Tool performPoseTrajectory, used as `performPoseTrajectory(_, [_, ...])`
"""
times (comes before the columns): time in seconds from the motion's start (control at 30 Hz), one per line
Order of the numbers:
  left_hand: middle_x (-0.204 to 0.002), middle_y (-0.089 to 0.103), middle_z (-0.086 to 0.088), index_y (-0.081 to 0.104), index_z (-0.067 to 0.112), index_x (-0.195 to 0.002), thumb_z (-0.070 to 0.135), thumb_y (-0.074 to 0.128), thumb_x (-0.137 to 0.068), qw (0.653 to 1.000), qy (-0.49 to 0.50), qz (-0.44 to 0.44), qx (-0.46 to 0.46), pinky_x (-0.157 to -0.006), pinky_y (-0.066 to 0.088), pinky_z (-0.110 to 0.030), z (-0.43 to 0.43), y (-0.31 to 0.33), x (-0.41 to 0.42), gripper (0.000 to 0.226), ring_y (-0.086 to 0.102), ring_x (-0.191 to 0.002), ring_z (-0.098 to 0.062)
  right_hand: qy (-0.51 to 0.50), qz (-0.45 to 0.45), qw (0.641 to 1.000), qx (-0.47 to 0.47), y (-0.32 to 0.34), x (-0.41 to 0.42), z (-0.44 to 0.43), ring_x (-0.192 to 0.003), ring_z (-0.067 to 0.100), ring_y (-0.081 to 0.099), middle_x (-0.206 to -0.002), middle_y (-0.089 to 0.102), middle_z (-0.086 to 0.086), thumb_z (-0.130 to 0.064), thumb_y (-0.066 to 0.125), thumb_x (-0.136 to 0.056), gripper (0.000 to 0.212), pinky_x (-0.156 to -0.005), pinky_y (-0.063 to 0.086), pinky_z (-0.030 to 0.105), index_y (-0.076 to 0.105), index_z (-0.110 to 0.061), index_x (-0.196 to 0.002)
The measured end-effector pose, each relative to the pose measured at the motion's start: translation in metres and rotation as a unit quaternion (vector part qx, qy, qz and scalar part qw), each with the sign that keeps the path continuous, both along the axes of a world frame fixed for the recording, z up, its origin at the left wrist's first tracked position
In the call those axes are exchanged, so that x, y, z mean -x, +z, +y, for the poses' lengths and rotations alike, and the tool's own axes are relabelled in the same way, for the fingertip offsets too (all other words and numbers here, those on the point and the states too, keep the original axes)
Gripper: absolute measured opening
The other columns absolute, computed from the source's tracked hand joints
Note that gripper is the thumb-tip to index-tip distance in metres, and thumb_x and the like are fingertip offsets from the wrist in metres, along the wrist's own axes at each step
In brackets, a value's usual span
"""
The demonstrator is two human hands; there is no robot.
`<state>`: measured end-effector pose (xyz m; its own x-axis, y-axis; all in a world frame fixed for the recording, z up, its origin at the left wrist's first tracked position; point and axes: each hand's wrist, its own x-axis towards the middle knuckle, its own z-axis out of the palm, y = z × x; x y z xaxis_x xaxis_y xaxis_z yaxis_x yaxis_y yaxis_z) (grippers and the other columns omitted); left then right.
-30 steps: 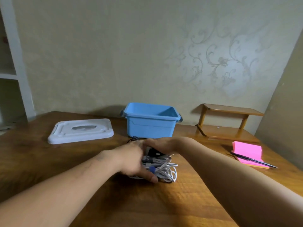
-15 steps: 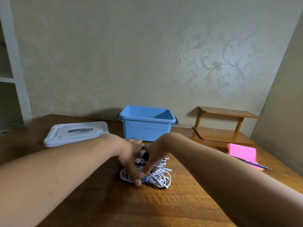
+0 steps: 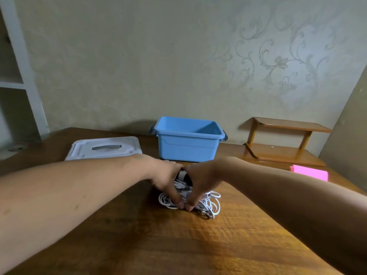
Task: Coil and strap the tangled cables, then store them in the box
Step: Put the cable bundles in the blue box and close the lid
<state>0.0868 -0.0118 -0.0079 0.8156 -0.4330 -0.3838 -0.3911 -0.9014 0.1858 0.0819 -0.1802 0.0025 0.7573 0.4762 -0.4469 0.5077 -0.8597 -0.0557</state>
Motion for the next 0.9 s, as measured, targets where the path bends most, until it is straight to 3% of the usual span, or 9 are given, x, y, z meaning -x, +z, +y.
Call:
performPoseTrajectory(0.13, [-0.172,0.021,0.001,-0.001,0.04,-0.168,0.084,0.088,-0.051,0.998,0.019,0.011,-0.062,-0.126,0.032,-0.053,-0.001,0.0,0.004,0.153,0.027,-0.158,-0.03,-0.002,0.011,1.0,-0.013,0.001,-0.001,-0.004,-0.121,0.019,0.062,-0.134,0.065,-0.008,-0.07,0.095,-0.055,0.117,-0.109,0.051,0.041,0.041,-0.032,-0.152])
performPoseTrajectory(0.23, [-0.151,0.037,0.003,0.019,0.045,-0.162,0.083,0.089,-0.052,0.999,0.003,-0.01,-0.032,-0.119,0.041,-0.052,0.002,-0.004,0.007,0.136,0.04,-0.144,-0.026,-0.001,0.017,1.0,-0.001,0.0,0.0,-0.004,-0.122,0.021,0.061,-0.138,0.06,-0.006,-0.071,0.095,-0.055,0.12,-0.107,0.052,0.041,0.039,-0.03,-0.153])
performPoseTrajectory(0.33, [-0.123,0.047,0.01,0.048,0.039,-0.136,0.077,0.09,-0.056,0.997,-0.005,-0.068,0.045,-0.106,0.05,-0.043,0.006,-0.014,0.018,0.099,0.048,-0.117,-0.014,0.0,-0.024,0.999,-0.044,-0.006,0.009,-0.008,-0.103,0.015,0.067,-0.123,0.062,-0.006,-0.062,0.094,-0.061,0.099,-0.091,0.062,0.037,0.05,-0.028,-0.142])
performPoseTrajectory(0.47, [-0.107,0.061,0.011,0.057,0.031,-0.111,0.059,0.092,-0.064,0.986,0.0,-0.12,0.113,-0.088,0.057,-0.04,0.005,-0.021,0.032,0.065,0.058,-0.094,-0.008,-0.012,-0.08,0.992,-0.096,-0.016,0.025,-0.015,-0.088,0.013,0.066,-0.102,0.066,-0.007,-0.052,0.09,-0.067,0.075,-0.071,0.061,0.034,0.049,-0.028,-0.125])
performPoseTrajectory(0.67, [-0.099,0.073,0.011,0.06,0.036,-0.104,0.043,0.096,-0.068,0.975,0.02,-0.117,0.187,-0.077,0.063,-0.037,0.004,-0.004,0.029,0.052,0.071,-0.086,-0.009,-0.001,-0.121,0.989,-0.084,0.018,0.02,-0.021,-0.084,0.014,0.068,-0.097,0.069,-0.007,-0.048,0.089,-0.071,0.061,-0.074,0.063,0.036,0.052,-0.028,-0.116])
performPoseTrajectory(0.77, [-0.092,0.077,0.005,0.068,0.025,-0.099,0.033,0.093,-0.075,0.964,0.02,-0.202,0.174,-0.067,0.058,-0.032,-0.001,0.053,-0.005,0.036,0.072,-0.077,-0.012,0.009,-0.191,0.978,-0.083,0.079,-0.009,-0.022,-0.08,0.014,0.069,-0.094,0.072,-0.006,-0.045,0.089,-0.072,0.054,-0.068,0.056,0.03,0.058,-0.027,-0.112])
performPoseTrajectory(0.9, [-0.084,0.075,0.009,0.064,0.025,-0.096,0.047,0.093,-0.068,0.935,0.035,-0.316,0.157,-0.07,0.059,-0.033,-0.003,0.133,-0.06,0.046,0.072,-0.074,-0.014,0.022,-0.28,0.956,-0.086,0.156,-0.059,-0.02,-0.079,0.01,0.064,-0.096,0.069,-0.006,-0.043,0.09,-0.072,0.057,-0.065,0.047,0.029,0.055,-0.027,-0.114])
